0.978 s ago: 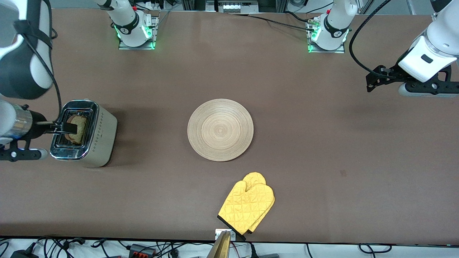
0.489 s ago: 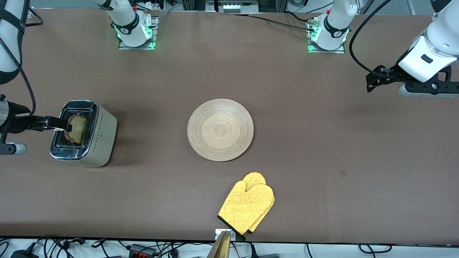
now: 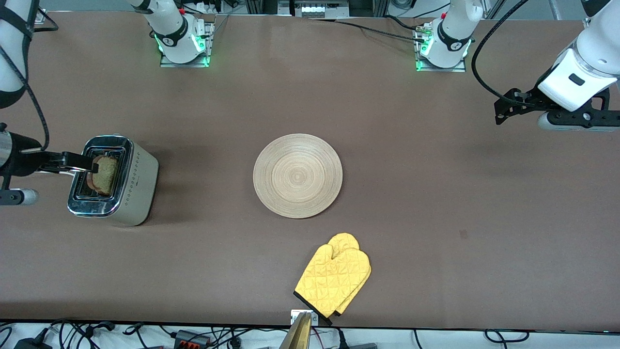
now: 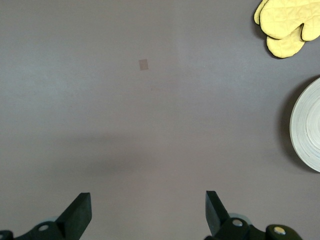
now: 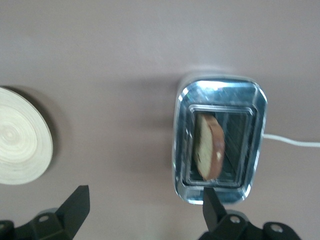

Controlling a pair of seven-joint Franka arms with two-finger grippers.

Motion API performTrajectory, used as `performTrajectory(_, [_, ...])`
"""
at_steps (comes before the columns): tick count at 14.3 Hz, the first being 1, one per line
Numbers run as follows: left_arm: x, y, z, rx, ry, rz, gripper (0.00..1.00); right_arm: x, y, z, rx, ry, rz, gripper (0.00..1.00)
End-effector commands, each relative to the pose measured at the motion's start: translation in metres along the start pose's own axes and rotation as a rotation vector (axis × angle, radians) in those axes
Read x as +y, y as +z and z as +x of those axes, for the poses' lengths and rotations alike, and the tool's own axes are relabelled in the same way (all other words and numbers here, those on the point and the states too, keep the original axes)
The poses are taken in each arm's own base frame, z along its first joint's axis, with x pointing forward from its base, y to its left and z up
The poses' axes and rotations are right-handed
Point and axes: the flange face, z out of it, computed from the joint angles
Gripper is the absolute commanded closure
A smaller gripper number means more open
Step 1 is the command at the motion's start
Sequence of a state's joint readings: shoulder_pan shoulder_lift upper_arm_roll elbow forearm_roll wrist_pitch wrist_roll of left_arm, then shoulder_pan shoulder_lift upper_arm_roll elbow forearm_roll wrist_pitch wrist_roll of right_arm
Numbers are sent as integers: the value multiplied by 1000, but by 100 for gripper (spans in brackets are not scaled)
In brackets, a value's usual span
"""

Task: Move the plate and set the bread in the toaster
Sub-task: 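Open the right gripper and raise it off the toaster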

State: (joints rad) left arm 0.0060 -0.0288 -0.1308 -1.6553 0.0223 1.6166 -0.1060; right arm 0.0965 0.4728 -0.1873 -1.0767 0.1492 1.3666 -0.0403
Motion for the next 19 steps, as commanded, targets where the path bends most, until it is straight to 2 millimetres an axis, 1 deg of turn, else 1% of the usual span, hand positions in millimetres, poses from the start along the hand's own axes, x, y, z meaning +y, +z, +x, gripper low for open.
performTrajectory(1, [2,-4,4,2,9,0,0,14,-17,-16,-17,25,2,0])
performTrajectory(2, [2,-4,4,2,9,0,0,18,-29,-27,3,35,-2,0])
performTrajectory(3, [2,-4,4,2,9,0,0,35,-22,-39,-9,59,13,0])
performTrajectory(4, [0,-4,5,4,6,0,0,46,-21,-46,24,63,23,0])
performTrajectory(5, [-1,-3,5,2,4,0,0,47,-15,-49,55,61,19,0])
performTrajectory(6, [-3,-3,6,4,1,-1,0,48,-16,-56,85,59,-19,0])
performTrajectory(8, [-6,0,8,1,-5,-1,0,31,-13,-62,121,5,-98,0])
performTrajectory(9, [-5,0,8,1,-3,-1,0,37,-12,-65,130,5,-104,0])
performTrajectory(10, [-4,0,8,1,-2,-1,0,46,-14,-70,135,20,-101,0])
performTrajectory(12, [-3,0,8,-1,0,1,0,47,-13,-72,129,26,-98,0])
performTrajectory(14, [-4,0,8,-1,-2,-1,0,42,-16,-72,132,28,-104,0])
performTrajectory(16, [-5,0,8,-1,-3,-1,0,41,-13,-70,128,26,-105,0])
performTrajectory(17, [-5,0,8,-1,-3,1,0,41,-16,-68,132,26,-105,0])
performTrajectory(19, [-5,0,8,-1,-3,1,0,39,-15,-67,130,23,-107,0])
